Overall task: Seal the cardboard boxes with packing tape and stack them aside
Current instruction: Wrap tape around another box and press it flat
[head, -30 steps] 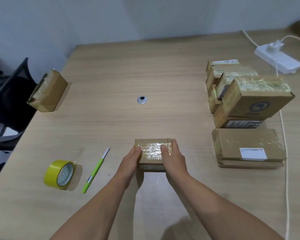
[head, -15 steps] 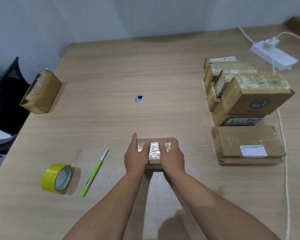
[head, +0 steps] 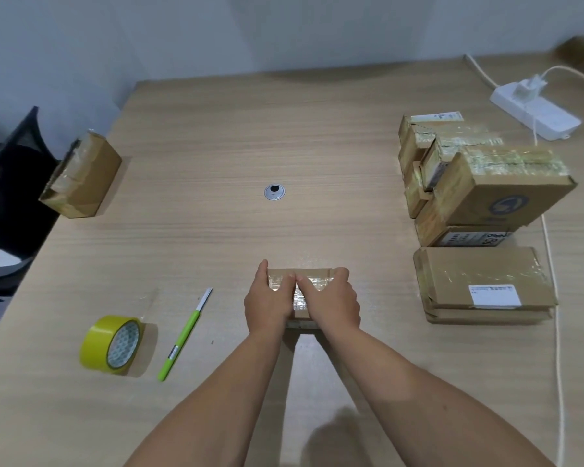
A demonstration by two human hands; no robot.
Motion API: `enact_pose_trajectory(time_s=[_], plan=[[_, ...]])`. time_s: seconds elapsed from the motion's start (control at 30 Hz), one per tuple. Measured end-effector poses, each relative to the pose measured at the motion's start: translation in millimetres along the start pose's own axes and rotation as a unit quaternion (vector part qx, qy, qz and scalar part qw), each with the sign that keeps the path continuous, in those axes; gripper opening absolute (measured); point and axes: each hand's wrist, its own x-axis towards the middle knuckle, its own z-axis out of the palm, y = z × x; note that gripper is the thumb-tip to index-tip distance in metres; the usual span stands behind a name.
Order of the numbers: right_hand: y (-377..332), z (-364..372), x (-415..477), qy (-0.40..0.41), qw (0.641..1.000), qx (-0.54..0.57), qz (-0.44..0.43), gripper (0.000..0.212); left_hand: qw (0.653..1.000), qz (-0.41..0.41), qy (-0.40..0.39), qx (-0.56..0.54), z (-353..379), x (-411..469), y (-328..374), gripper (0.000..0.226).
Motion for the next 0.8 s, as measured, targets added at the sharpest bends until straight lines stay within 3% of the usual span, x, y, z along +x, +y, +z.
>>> enact_pose_trajectory(time_s=[0.27, 0.5, 0.7, 0.8], plan=[[6, 4, 3, 0.003, 0.999, 0.049, -0.016, 0.057, 0.994, -0.045, 0.026, -0.100, -1, 7, -7, 0.039], [16, 0, 4, -0.018, 0.997, 0.072, -0.023, 0.044, 0.979, -0.075, 0.026, -0.188, 0, 18, -14, 0.038], [21, -4, 2, -0.032, 0.995, 0.093, -0.028, 0.054, 0.986, -0.035, -0.040, -0.160, -7, 9, -21, 0.044], [22, -5, -2, -0.054, 0.992, 0.108, -0.027, 0.081, 0.982, -0.031, -0.098, -0.161, -12, 5, -31, 0.060]])
